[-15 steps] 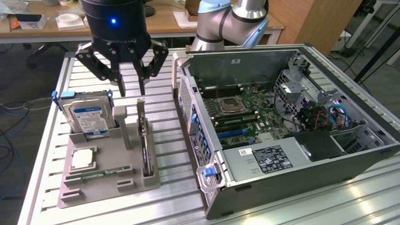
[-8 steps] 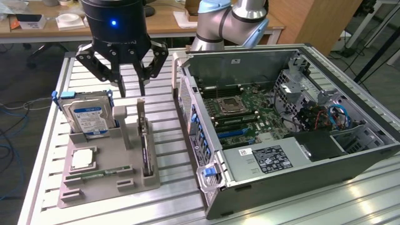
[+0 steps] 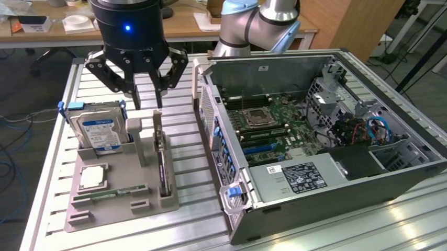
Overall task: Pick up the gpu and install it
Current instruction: 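Pick up the gpu and move the gpu toward the slot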
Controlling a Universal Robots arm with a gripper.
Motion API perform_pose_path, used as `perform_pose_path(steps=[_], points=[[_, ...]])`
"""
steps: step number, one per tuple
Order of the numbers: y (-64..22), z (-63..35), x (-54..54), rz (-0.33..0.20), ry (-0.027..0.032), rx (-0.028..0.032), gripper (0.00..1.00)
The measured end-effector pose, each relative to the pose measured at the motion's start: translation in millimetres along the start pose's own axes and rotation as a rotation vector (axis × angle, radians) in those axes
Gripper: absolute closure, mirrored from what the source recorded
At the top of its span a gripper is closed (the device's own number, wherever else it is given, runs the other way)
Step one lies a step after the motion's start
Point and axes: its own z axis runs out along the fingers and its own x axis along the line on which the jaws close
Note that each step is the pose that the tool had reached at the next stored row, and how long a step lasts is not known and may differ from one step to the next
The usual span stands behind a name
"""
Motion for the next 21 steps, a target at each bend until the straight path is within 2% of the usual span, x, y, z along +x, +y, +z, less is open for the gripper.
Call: perform_pose_path(steps=[21], points=[[-0.5, 9.5, 0.3, 0.0, 0.0001, 0.0001, 0.58]])
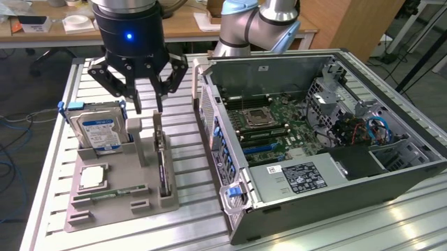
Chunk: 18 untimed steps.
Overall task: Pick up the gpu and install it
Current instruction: 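Pick up the gpu and move the gpu toward the slot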
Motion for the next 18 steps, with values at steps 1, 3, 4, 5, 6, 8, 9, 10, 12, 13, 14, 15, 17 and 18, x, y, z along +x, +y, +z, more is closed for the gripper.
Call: perform_pose_path(steps=[1, 3, 4, 5, 6, 8, 9, 10, 12, 13, 14, 15, 17, 18], points=[[0.0, 0.5, 0.0, 0.0, 0.0, 0.0, 0.58], [-0.1, 1.4, 0.0, 0.0, 0.0, 0.0, 0.58], [-0.1, 1.9, 0.1, 0.0, 0.0, 0.0, 0.58], [-0.1, 2.3, 0.1, 0.0, 0.0, 0.0, 0.58], [-0.1, 2.7, 0.1, 0.0, 0.0, 0.0, 0.58], [-0.2, 3.6, 0.1, 0.0, 0.0, 0.0, 0.58], [-0.2, 4.1, 0.1, 0.0, 0.0, 0.0, 0.58], [-0.2, 4.6, 0.2, 0.0, 0.0, 0.0, 0.58], [-0.2, 5.5, 0.2, 0.0, 0.0, 0.0, 0.58], [-0.3, 6.1, 0.2, 0.0, 0.0, 0.0, 0.58], [-0.3, 6.6, 0.2, 0.0, -0.0001, 0.0, 0.58], [-0.3, 7.1, 0.2, 0.0, 0.0, 0.0, 0.58], [-0.4, 8.0, 0.3, 0.0, 0.0, 0.0, 0.58], [-0.4, 8.5, 0.3, 0.0, 0.0, 0.0, 0.58]])
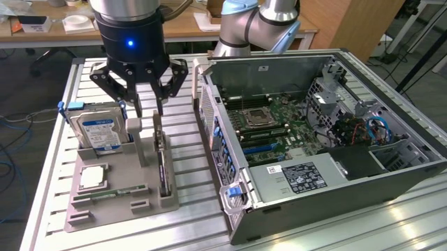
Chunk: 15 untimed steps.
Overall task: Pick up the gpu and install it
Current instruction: 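Pick up the gpu and move the gpu toward the slot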
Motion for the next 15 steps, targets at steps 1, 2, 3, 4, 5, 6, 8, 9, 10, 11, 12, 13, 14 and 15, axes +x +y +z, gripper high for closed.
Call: perform_pose_path(steps=[1, 2, 3, 4, 5, 6, 8, 9, 10, 11, 12, 13, 14, 15], points=[[0.0, 0.6, 0.0, 0.0, 0.0, -0.0001, 0.58], [-0.1, 1.0, 0.0, 0.0, 0.0, 0.0, 0.58], [-0.1, 1.5, 0.0, 0.0, 0.0, 0.0, 0.58], [-0.1, 2.0, 0.1, 0.0, 0.0, -0.0001, 0.58], [-0.1, 2.4, 0.1, 0.0, 0.0, 0.0, 0.58], [-0.1, 2.9, 0.1, 0.0, 0.0, 0.0, 0.58], [-0.2, 4.0, 0.1, 0.0, 0.0, -0.0001, 0.58], [-0.2, 4.4, 0.1, 0.0, 0.0, 0.0, 0.58], [-0.2, 5.0, 0.1, 0.0, 0.0, -0.0001, 0.58], [-0.3, 5.4, 0.2, 0.0, 0.0001, 0.0, 0.58], [-0.3, 5.9, 0.2, 0.0, 0.0, 0.0, 0.58], [-0.3, 6.4, 0.2, 0.0, 0.0, 0.0, 0.58], [-0.3, 7.0, 0.2, 0.0, 0.0, 0.0, 0.58], [-0.4, 7.5, 0.2, 0.0, 0.0, -0.0001, 0.58]])
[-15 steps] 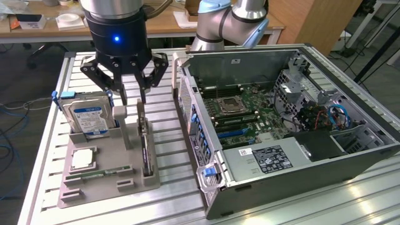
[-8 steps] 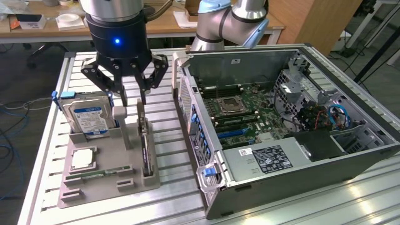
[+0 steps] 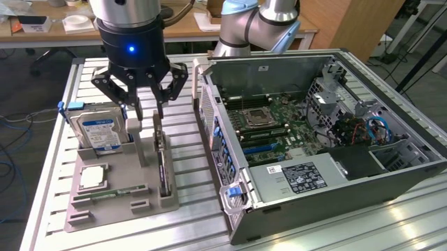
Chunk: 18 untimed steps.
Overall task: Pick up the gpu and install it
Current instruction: 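Pick up the gpu and move the gpu toward the slot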
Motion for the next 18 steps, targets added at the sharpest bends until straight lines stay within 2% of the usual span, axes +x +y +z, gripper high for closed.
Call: perform_pose_path(steps=[18], points=[[-0.4, 9.7, 0.3, 0.0, 0.0, 0.0, 0.58]])
